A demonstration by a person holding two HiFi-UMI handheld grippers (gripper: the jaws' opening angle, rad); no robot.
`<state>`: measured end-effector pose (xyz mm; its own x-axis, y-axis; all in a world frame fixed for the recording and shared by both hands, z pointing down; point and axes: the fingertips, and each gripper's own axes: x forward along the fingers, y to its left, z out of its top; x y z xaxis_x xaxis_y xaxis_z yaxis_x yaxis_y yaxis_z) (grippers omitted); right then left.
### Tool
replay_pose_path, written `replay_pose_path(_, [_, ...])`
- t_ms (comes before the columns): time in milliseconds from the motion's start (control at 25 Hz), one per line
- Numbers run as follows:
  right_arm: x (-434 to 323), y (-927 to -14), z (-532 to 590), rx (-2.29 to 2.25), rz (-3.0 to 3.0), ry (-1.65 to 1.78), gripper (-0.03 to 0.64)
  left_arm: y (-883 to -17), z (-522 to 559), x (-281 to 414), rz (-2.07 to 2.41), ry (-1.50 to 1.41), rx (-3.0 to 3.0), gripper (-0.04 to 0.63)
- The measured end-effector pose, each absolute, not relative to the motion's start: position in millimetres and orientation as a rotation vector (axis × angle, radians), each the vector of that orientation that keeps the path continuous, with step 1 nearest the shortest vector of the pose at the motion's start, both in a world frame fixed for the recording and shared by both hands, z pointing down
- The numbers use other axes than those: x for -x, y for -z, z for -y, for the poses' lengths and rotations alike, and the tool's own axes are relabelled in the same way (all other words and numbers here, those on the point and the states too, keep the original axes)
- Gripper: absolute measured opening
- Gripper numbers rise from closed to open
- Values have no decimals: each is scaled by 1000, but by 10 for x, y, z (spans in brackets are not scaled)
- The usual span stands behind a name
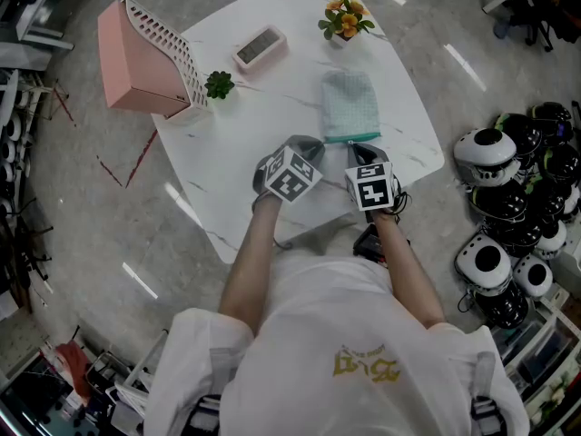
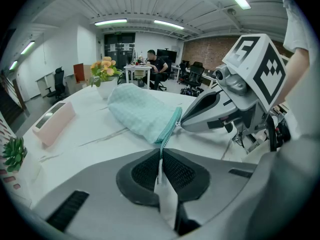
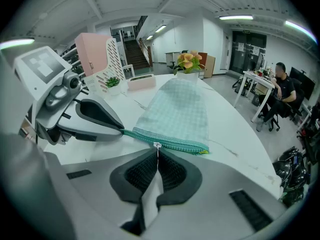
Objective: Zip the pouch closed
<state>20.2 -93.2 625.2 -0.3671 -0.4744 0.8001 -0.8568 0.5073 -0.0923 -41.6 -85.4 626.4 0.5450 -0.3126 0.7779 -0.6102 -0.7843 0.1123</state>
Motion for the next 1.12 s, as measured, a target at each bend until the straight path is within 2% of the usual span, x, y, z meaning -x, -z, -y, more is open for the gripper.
replay_pose_path(1120, [-541,-6343,985,-1173,1956,-717,20,-6315,916,699,888,-1111,-2335,40])
